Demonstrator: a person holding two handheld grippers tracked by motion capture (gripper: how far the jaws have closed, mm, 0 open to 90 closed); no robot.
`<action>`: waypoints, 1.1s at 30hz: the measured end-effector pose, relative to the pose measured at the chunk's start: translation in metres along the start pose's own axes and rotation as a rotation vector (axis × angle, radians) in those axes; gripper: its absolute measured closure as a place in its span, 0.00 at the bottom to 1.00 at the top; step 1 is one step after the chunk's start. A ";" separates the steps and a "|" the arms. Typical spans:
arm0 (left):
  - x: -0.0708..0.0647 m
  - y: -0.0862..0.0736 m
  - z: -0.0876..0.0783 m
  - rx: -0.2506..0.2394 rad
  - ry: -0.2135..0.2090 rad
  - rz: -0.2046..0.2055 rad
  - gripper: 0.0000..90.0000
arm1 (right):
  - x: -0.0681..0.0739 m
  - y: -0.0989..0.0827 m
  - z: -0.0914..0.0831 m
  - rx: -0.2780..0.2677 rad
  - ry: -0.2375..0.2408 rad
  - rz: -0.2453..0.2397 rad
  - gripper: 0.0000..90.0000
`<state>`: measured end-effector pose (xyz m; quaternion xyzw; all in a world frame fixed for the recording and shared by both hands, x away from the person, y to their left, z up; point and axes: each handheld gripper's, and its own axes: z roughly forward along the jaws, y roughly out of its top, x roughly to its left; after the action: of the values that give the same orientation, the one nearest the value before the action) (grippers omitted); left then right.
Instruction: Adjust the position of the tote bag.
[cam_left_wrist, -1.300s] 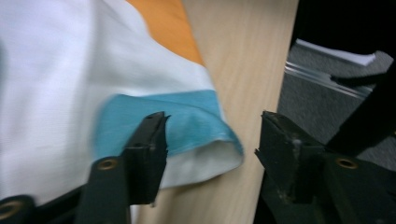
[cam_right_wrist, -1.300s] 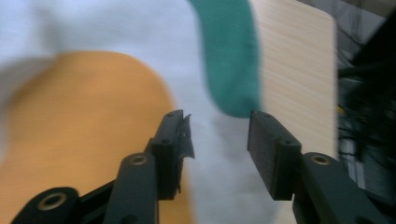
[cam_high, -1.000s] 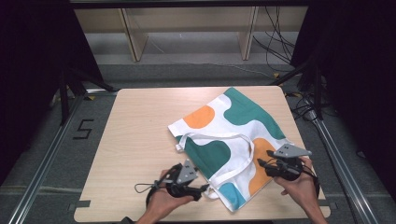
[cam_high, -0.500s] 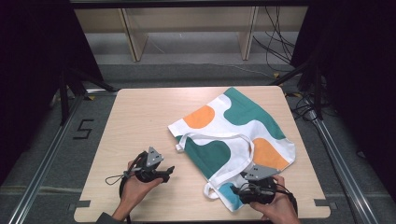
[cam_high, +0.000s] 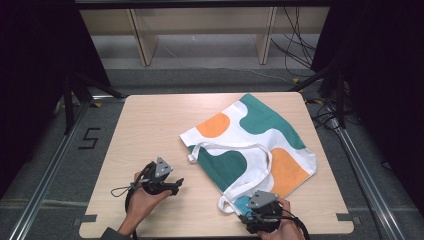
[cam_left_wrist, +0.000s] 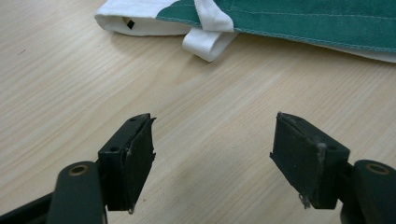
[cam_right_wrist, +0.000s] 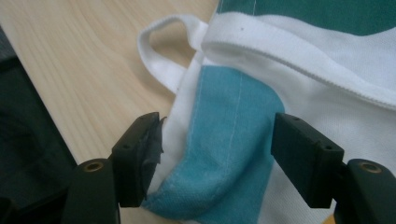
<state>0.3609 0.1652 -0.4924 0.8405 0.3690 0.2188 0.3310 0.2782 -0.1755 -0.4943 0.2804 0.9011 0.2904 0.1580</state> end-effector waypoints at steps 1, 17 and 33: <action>0.000 0.000 0.000 0.006 -0.002 -0.024 0.32 | 0.000 0.000 -0.001 0.024 -0.001 -0.022 0.39; 0.006 -0.004 0.000 -0.001 0.014 -0.032 0.30 | -0.011 -0.025 -0.028 0.054 -0.061 -0.005 0.76; 0.008 0.005 0.016 -0.004 0.048 -0.012 0.30 | -0.061 -0.060 -0.068 -0.036 -0.201 0.096 0.98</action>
<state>0.3783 0.1621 -0.4990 0.8322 0.3814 0.2375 0.3250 0.2709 -0.2821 -0.4704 0.3481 0.8608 0.2844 0.2386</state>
